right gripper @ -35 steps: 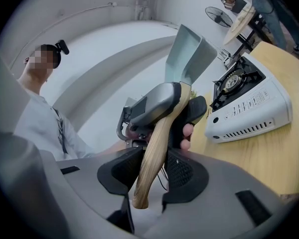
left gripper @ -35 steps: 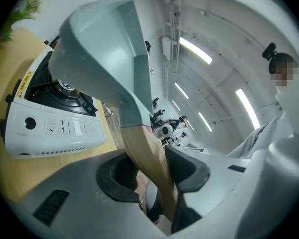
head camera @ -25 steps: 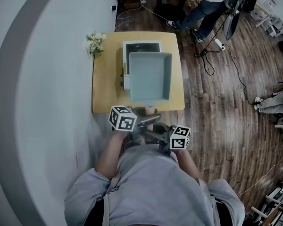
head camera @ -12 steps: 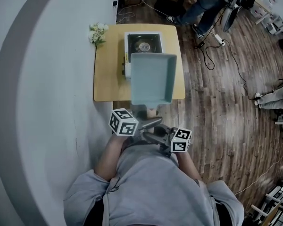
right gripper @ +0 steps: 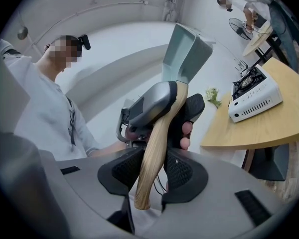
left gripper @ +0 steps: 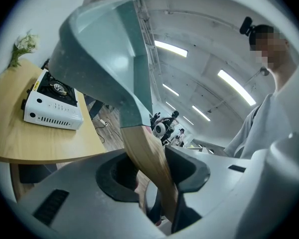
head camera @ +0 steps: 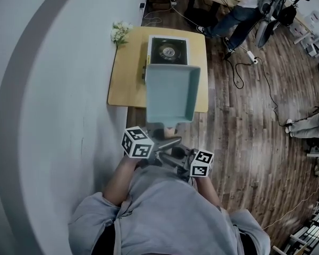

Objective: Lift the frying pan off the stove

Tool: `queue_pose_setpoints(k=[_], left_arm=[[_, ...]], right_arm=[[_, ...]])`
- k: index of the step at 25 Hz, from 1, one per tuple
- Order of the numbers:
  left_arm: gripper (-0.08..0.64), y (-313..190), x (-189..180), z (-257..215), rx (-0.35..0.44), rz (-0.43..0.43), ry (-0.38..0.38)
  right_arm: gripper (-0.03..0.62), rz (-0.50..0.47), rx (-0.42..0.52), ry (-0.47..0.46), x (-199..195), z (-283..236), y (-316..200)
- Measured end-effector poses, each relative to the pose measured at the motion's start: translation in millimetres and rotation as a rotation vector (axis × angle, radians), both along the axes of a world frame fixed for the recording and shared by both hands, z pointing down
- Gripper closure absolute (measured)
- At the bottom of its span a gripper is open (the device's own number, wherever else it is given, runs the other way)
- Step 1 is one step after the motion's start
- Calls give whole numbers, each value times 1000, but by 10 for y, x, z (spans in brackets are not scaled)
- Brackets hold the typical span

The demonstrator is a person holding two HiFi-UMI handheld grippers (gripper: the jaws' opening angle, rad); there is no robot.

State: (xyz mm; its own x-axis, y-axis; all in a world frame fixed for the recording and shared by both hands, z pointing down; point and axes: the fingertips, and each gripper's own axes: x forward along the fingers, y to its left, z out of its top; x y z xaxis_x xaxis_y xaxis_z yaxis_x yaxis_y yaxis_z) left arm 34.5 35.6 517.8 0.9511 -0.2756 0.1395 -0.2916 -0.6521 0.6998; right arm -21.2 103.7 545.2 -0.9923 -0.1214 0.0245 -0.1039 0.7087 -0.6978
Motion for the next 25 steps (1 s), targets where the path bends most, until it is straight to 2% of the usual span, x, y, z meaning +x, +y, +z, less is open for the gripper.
queue_pose_setpoints(k=[4, 12, 25], left_arm=[[405, 262, 102, -75, 29, -5, -5], [403, 722, 303, -91, 31, -11, -21], [403, 862, 404, -167, 62, -31, -41]], right_arm=[[472, -14, 27, -7, 111, -59, 261], [472, -33, 39, -12, 299, -81, 730], [472, -51, 58, -15, 405, -144, 871]])
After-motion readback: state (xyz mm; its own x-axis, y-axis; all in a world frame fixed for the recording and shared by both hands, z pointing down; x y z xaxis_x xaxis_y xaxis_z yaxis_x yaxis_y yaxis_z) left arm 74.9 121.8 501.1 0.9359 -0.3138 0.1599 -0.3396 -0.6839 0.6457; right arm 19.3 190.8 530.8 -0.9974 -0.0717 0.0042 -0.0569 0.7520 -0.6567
